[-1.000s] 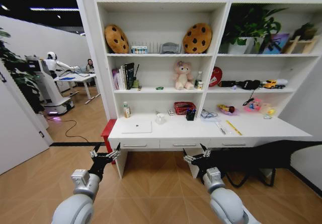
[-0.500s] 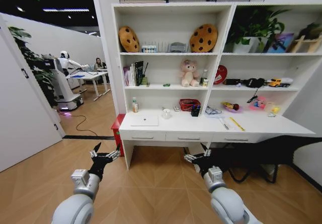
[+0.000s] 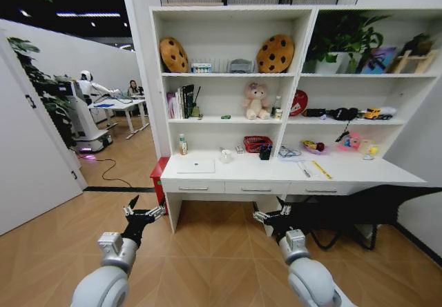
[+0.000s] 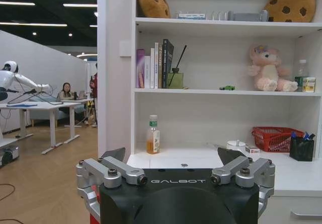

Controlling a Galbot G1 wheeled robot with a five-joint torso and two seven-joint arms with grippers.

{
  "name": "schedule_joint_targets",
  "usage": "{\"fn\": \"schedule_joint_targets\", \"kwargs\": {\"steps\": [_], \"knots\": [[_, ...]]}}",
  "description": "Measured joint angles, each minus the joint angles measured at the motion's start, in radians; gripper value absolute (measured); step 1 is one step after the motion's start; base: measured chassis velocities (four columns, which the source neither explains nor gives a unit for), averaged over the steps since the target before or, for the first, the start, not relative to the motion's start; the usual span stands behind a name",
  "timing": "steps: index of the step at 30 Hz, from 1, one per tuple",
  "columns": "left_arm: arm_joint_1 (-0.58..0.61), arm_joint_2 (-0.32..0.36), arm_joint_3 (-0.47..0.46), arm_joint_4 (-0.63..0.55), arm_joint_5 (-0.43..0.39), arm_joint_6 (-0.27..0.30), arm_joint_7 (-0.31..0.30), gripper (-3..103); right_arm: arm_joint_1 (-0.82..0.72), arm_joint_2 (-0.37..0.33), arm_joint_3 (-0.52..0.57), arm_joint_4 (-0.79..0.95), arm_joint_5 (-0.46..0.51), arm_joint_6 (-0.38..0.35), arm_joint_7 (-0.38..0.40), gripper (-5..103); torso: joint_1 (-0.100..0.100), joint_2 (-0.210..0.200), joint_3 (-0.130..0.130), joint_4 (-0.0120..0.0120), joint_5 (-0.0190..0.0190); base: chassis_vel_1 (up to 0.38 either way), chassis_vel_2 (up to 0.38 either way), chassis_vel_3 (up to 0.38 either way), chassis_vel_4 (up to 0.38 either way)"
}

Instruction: Organize the objects on the table.

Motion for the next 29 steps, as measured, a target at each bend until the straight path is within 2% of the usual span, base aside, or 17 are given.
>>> {"fn": "schedule_joint_targets", "kwargs": {"steps": [29], "knots": [[0.0, 0.0, 0.0, 0.0, 0.0, 0.0, 0.0, 100, 0.0, 0.0, 0.0, 0.0, -0.001, 0.0, 0.001, 100, 0.0, 0.0, 0.0, 0.0, 0.0, 0.0, 0.0, 0.0, 0.0]]}}
